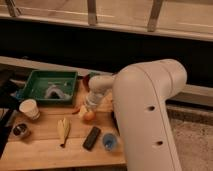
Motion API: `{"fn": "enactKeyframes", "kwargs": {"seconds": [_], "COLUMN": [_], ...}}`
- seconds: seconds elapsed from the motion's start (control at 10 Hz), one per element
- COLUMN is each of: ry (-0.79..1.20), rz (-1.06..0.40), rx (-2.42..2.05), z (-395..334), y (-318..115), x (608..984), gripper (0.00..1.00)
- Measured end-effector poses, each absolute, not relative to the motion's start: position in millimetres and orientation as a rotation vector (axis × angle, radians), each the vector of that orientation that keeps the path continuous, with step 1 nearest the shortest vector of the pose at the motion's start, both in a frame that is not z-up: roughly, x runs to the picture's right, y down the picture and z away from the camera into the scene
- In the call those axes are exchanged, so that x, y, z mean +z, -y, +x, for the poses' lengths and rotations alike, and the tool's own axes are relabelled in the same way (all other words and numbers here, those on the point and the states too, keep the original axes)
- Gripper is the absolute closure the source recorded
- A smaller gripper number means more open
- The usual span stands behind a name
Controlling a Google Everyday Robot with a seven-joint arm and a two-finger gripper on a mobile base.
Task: Place apple in table surface
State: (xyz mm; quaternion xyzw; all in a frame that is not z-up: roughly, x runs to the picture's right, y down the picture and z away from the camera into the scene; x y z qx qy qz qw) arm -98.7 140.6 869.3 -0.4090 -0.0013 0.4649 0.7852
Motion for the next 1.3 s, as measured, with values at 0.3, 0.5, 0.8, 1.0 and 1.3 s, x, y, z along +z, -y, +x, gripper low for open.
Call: {"fn": "enactKeyframes", "kwargs": {"seconds": [0.3,0.5,0.8,1.0,1.3], "ry": [0.0,0.017,0.052,0.076,0.077], "rz": [-0.845,-0.802,-0.722,-0.672,-0.684], "rx": [0.997,0.995,0.987,0.99,0.995], "z": [-95,-92,-88,-83,-81], "y": [-135,-118,-85,-66,-64], "x": [863,846,812,793,790], "gripper": [0.82,0.99,1.0,1.0,1.0]}}
